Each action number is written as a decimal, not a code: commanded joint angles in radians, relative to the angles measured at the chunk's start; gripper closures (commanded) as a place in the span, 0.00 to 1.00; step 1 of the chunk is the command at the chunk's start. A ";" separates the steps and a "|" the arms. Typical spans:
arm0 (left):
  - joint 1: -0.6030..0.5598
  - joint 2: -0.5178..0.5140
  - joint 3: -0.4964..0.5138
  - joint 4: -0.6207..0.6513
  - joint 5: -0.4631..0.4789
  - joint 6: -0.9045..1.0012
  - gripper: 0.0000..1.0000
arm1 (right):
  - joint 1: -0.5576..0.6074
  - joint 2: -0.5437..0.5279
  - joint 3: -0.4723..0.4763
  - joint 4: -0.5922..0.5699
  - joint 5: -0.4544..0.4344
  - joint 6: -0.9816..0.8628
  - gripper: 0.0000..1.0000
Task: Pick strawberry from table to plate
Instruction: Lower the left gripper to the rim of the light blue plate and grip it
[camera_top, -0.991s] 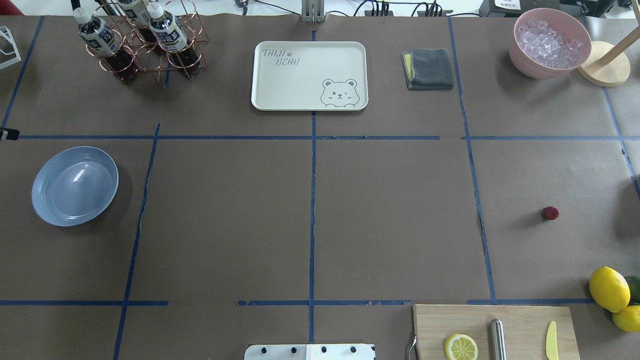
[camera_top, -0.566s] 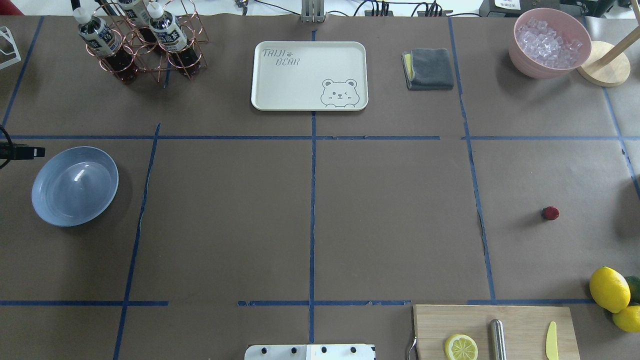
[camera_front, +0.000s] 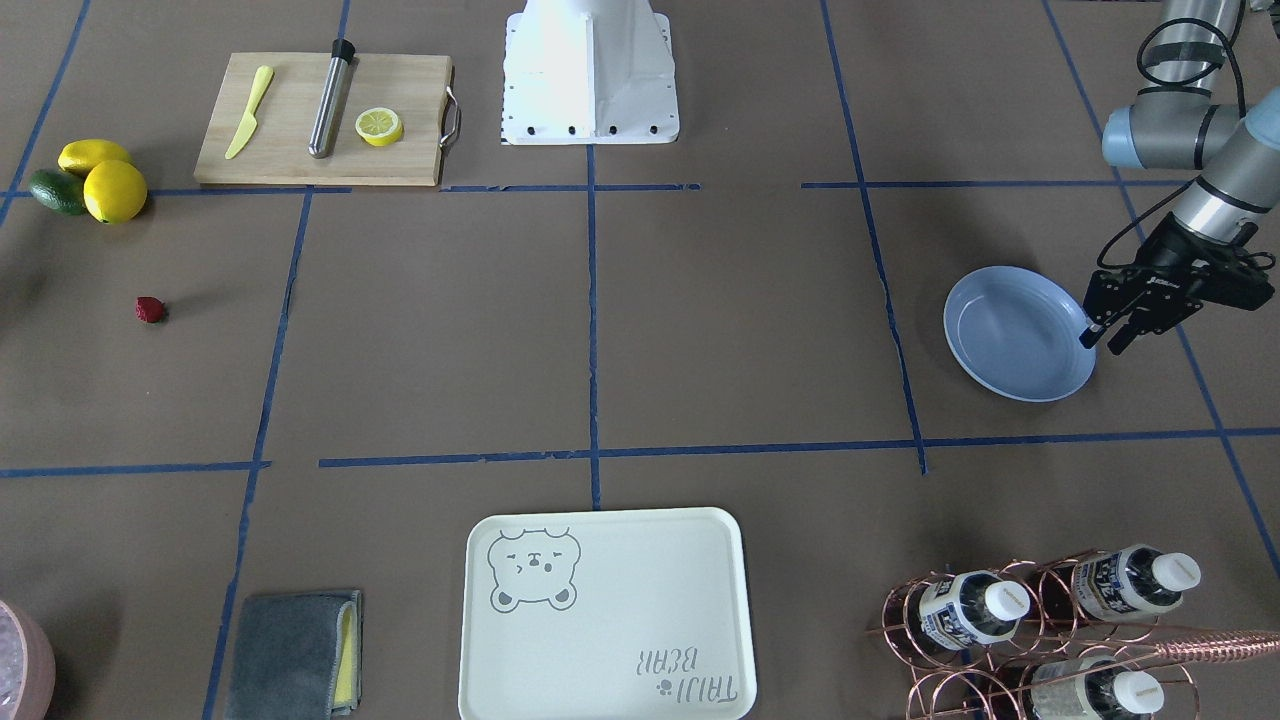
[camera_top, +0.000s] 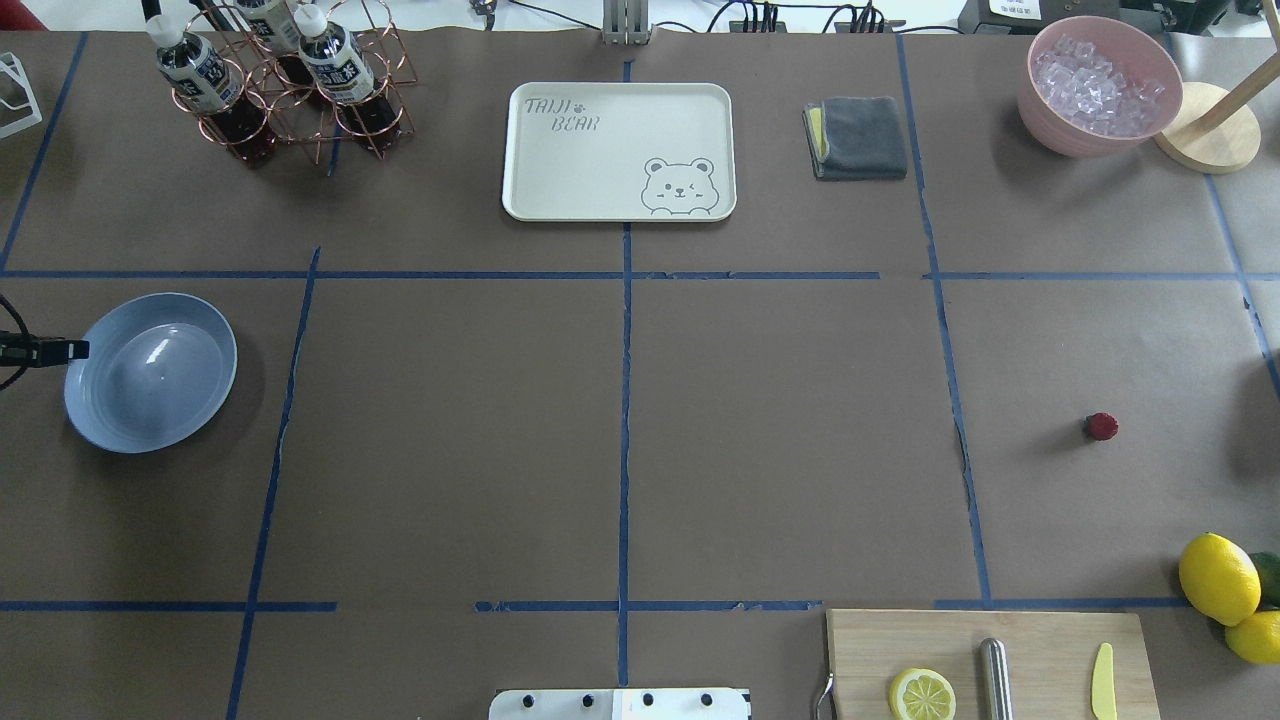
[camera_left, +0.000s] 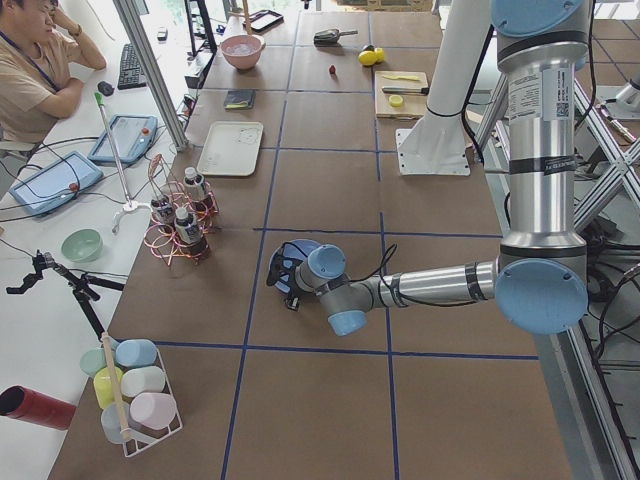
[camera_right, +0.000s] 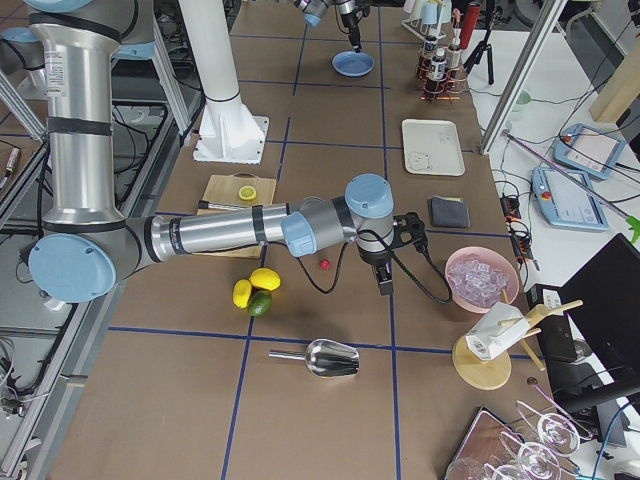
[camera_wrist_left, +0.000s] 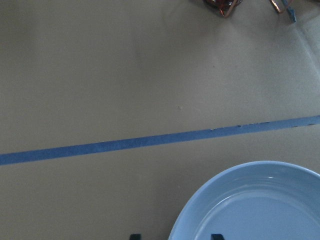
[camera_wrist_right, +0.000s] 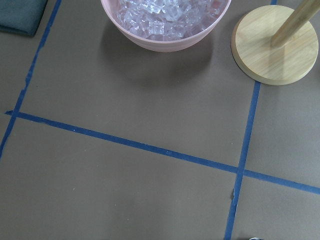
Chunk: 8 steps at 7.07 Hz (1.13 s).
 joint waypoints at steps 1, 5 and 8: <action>0.016 0.005 0.002 -0.013 0.006 -0.005 0.79 | 0.000 0.000 0.001 -0.001 0.000 0.000 0.00; 0.042 0.000 -0.007 -0.014 0.005 -0.008 0.98 | 0.000 0.000 -0.002 -0.001 -0.002 0.000 0.00; 0.040 -0.038 -0.274 0.188 -0.084 -0.069 1.00 | 0.000 -0.002 -0.002 -0.001 -0.002 0.000 0.00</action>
